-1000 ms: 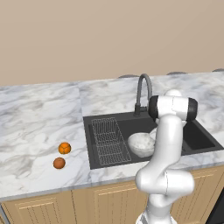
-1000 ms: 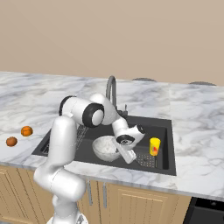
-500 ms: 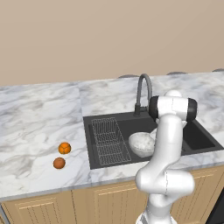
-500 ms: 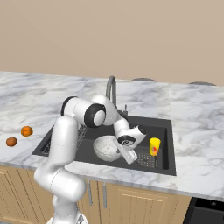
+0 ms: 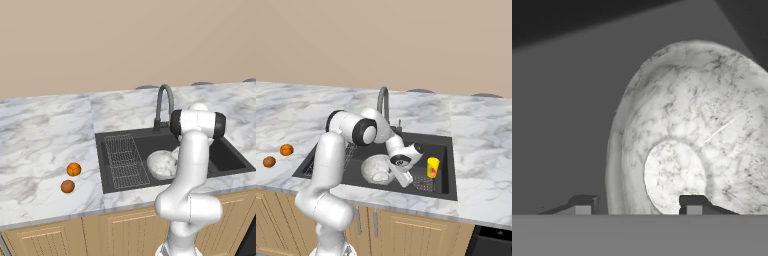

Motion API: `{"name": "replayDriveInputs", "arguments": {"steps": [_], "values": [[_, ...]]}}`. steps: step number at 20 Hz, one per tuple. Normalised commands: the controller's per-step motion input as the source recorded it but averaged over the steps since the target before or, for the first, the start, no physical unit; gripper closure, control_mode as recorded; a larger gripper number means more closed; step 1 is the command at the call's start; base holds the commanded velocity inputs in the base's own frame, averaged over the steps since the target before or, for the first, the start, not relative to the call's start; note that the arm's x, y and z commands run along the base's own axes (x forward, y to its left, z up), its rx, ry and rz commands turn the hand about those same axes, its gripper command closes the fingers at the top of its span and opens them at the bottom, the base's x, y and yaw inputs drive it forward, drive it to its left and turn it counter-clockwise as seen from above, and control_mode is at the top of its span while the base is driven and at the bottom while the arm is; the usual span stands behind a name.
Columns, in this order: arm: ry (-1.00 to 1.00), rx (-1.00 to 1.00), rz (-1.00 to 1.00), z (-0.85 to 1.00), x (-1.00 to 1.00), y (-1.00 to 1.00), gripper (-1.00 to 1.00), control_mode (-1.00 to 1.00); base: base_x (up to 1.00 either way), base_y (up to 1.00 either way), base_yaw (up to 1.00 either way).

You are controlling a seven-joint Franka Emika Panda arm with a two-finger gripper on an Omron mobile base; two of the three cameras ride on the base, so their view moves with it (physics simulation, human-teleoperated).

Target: Remove the tangerine and orange from the sink. Then move the bowl and cup from the counter to the sink for washing.

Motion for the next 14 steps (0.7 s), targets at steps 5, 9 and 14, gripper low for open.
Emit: {"name": "replayDriveInputs", "arguments": {"steps": [5, 9, 14], "values": [[0.0, 0.0, 0.0, 0.05, 0.0, 0.0, -1.0, -1.0, 0.0, 0.0, 0.0], [0.0, 0.0, 0.0, 0.16, 0.0, 0.0, -1.0, -1.0, 0.0, 0.0, 0.0], [0.0, 0.0, 0.0, 0.22, 0.0, -0.01, -1.0, -1.0, 0.0, 0.0, 0.0]]}}
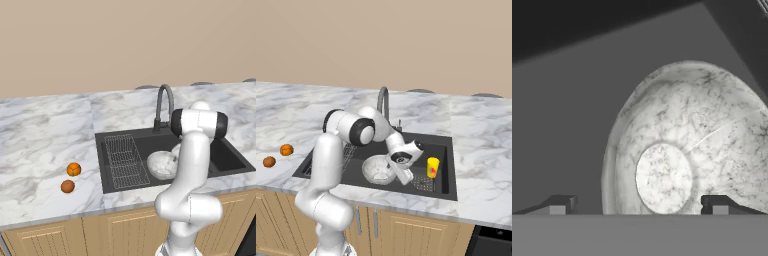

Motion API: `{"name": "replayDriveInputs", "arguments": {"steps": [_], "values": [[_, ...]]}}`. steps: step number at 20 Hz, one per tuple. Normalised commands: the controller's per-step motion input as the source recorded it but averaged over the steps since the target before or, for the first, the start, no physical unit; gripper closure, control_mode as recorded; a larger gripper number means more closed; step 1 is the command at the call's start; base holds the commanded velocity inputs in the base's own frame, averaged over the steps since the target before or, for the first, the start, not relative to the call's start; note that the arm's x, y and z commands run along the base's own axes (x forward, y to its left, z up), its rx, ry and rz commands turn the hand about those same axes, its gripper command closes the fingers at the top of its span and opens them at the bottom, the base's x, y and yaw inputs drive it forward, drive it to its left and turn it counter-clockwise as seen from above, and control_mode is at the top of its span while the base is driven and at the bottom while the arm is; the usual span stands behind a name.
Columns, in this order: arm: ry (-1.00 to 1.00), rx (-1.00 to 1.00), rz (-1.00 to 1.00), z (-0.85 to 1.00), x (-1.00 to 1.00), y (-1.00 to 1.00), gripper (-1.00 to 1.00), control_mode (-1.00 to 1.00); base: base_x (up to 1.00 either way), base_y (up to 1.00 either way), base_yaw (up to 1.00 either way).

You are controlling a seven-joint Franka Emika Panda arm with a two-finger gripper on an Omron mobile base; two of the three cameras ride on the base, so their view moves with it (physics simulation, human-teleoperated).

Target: Remove the tangerine and orange from the sink. Then move the bowl and cup from the counter to the sink for washing.

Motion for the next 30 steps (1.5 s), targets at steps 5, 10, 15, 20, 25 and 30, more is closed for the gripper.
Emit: {"name": "replayDriveInputs", "arguments": {"steps": [5, 10, 15, 20, 25, 30], "values": [[0.0, 0.0, 0.0, 0.26, 0.0, -0.09, -1.0, -1.0, 0.0, 0.0, 0.0], [0.0, 0.0, 0.0, 0.29, 0.0, -0.14, -1.0, -1.0, 0.0, 0.0, 0.0], [-0.02, 0.0, 0.0, 0.29, -0.05, -0.16, -1.0, -1.0, 0.0, 0.0, 0.0], [-0.04, 0.0, 0.0, 0.31, -0.09, -0.13, -1.0, -1.0, 0.0, 0.0, 0.0], [0.0, 0.0, -0.03, 0.28, -0.13, -0.11, -1.0, -1.0, 0.0, 0.0, 0.0], [0.0, 0.0, -0.05, 0.34, -0.2, -0.08, -1.0, -1.0, 0.0, 0.0, 0.0]]}}
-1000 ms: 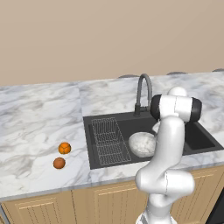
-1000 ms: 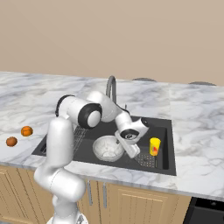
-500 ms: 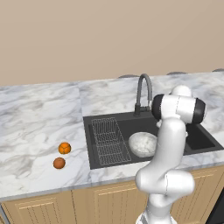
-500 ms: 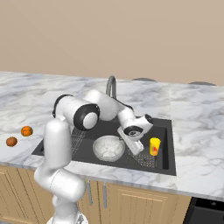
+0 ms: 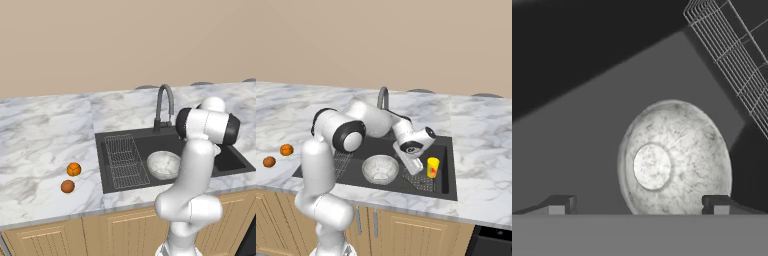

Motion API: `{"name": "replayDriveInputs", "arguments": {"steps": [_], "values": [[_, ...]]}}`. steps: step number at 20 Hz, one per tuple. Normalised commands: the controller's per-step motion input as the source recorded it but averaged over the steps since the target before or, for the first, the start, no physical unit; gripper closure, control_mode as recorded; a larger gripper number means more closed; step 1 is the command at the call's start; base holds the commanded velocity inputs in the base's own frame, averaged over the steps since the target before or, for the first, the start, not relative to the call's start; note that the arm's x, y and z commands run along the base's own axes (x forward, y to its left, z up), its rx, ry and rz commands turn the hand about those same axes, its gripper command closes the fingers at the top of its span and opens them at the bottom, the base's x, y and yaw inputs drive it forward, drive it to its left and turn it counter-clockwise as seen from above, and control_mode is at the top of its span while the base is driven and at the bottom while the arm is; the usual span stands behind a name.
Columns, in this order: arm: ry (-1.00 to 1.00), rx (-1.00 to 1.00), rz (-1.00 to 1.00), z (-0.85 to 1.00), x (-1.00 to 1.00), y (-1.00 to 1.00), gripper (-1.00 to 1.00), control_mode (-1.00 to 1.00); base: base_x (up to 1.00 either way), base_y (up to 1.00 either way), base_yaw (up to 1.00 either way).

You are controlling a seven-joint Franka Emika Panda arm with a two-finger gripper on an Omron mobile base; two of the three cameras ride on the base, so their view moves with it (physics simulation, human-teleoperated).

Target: Remove the tangerine and orange from the sink. Then move the bowl and cup from the counter to the sink for washing.

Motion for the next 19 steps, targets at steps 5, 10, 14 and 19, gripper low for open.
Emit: {"name": "replayDriveInputs", "arguments": {"steps": [5, 10, 14, 19], "values": [[0.0, -0.02, -0.1, 0.38, -0.22, -0.04, -1.0, -1.0, 0.0, 0.0, 0.0], [0.0, -0.06, -0.2, 0.37, -0.25, -0.01, -1.0, -1.0, 0.0, 0.0, 0.0], [0.0, -0.07, -0.24, 0.38, -0.25, 0.0, -1.0, -1.0, 0.0, 0.0, 0.0], [0.0, -0.06, -0.28, 0.39, -0.27, 0.0, -1.0, -1.0, 0.0, 0.0, 0.0]]}}
